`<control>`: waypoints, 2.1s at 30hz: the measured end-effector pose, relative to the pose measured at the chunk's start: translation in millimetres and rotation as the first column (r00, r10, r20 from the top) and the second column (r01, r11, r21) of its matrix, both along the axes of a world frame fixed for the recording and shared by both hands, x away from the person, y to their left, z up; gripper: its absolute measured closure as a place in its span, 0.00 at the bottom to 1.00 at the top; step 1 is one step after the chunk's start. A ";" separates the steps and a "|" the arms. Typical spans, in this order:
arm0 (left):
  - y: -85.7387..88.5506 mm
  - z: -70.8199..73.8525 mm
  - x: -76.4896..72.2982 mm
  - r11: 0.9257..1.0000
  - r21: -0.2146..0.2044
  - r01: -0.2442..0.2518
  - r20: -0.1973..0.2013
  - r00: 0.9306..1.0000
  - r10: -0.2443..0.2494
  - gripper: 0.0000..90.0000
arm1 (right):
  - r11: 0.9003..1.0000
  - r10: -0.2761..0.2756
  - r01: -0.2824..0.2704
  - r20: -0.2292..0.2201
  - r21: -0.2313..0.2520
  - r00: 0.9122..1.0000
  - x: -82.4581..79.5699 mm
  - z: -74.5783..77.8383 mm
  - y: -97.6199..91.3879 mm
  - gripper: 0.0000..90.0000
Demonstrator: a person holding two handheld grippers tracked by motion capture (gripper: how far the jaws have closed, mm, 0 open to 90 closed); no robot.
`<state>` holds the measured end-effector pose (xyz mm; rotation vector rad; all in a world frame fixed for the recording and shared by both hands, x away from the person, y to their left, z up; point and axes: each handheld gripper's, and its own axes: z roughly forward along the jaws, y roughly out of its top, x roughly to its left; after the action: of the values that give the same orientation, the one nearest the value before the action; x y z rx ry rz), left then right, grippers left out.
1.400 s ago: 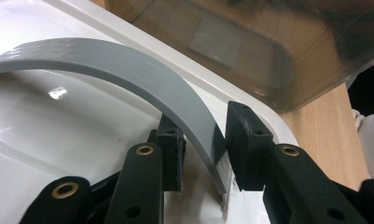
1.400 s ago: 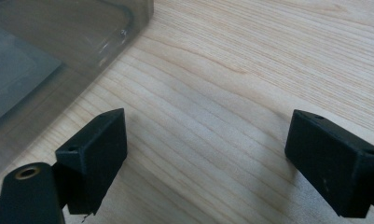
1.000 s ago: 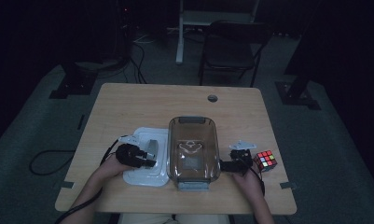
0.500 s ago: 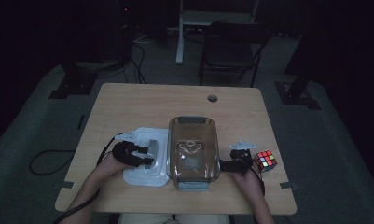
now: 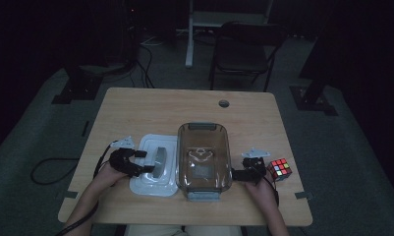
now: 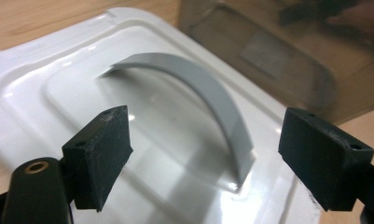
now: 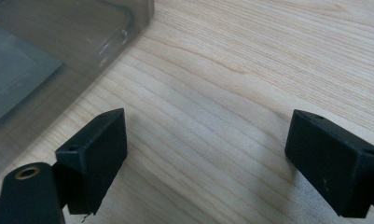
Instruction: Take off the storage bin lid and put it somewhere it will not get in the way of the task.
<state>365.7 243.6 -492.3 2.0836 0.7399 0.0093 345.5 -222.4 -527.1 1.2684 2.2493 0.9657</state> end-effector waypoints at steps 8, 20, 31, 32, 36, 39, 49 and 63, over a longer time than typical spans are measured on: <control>15.6 -0.9 -7.0 0.994 0.008 -0.113 0.044 0.993 0.112 0.04 | 1.000 0.000 0.000 0.000 0.000 1.000 0.0 0.0 0.0 0.14; 31.2 -9.7 -15.0 0.935 0.032 -0.353 0.081 0.933 0.350 0.01 | 1.000 0.000 0.000 0.000 0.000 1.000 0.0 0.0 0.0 0.14; 45.1 -6.9 -24.1 0.836 0.111 -0.538 0.107 0.843 0.528 0.01 | 1.000 -0.001 0.001 -0.001 0.001 1.000 0.0 0.0 0.1 0.14; 46.4 -6.9 -24.5 0.823 0.122 -0.554 0.101 0.832 0.545 0.01 | 1.000 0.000 0.000 0.000 0.000 1.000 0.0 0.0 0.0 0.14; 50.0 -8.7 -26.7 0.778 0.165 -0.606 0.098 0.795 0.598 0.01 | 1.000 0.000 0.000 0.000 -0.001 1.000 0.0 0.1 0.0 0.14; 51.1 -12.0 -28.4 0.740 0.197 -0.643 0.100 0.764 0.637 0.01 | 1.000 0.000 0.000 0.000 0.000 1.000 0.0 0.0 0.0 0.14; 56.7 -24.1 -30.8 0.654 0.299 -0.695 0.124 0.708 0.696 0.01 | 1.000 0.000 0.000 0.000 0.000 1.000 0.0 0.0 0.0 0.14; 56.7 -31.2 -32.2 0.681 0.272 -0.680 0.149 0.729 0.668 0.01 | 1.000 0.000 0.000 0.000 0.000 1.000 0.0 0.0 0.0 0.14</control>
<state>333.4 300.3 -523.5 1.9581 1.5373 0.6177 345.5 -222.5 -527.1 1.2680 2.2496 0.9655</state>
